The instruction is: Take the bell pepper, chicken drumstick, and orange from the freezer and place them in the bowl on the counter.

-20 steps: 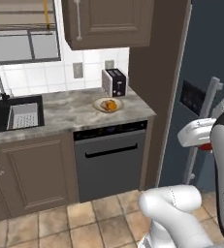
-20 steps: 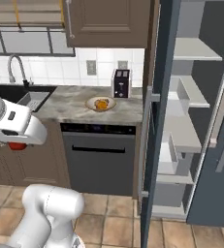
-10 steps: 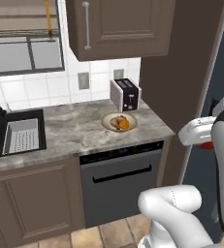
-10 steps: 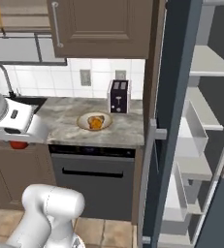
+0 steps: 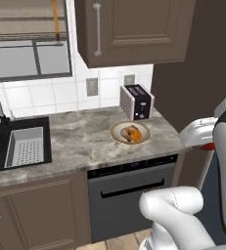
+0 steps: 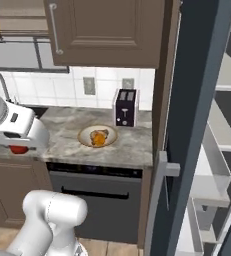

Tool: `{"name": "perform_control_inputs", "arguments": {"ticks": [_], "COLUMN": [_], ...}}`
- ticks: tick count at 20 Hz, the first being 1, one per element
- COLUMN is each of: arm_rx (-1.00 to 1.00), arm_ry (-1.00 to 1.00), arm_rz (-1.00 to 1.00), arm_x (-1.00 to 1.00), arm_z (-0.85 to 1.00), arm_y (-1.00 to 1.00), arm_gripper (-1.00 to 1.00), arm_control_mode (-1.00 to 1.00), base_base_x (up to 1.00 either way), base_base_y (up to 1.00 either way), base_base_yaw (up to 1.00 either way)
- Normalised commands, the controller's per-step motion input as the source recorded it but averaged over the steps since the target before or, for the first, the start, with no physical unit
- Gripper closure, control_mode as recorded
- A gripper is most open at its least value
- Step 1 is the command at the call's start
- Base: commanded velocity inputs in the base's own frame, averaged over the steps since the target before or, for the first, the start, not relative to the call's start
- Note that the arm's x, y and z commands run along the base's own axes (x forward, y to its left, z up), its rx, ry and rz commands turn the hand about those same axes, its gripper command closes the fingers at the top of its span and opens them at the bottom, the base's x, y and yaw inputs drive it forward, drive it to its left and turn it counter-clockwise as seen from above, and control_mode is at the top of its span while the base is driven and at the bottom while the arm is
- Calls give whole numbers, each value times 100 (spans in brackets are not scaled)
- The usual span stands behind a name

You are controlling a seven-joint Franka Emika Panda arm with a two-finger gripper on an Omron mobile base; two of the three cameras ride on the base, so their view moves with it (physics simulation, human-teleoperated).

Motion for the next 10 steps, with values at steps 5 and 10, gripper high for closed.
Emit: {"name": "perform_control_inputs", "arguments": {"ticks": [5, 10], "arm_rx": [0, 0], "arm_ry": [0, 0], "arm_rz": [0, 0], "arm_x": [0, 0], "arm_z": [0, 0], "arm_y": [0, 0], "arm_gripper": [100, 100], "arm_control_mode": [100, 100], "base_base_x": [64, 58], "base_base_y": [3, 0], "base_base_yaw": [13, 9]}}
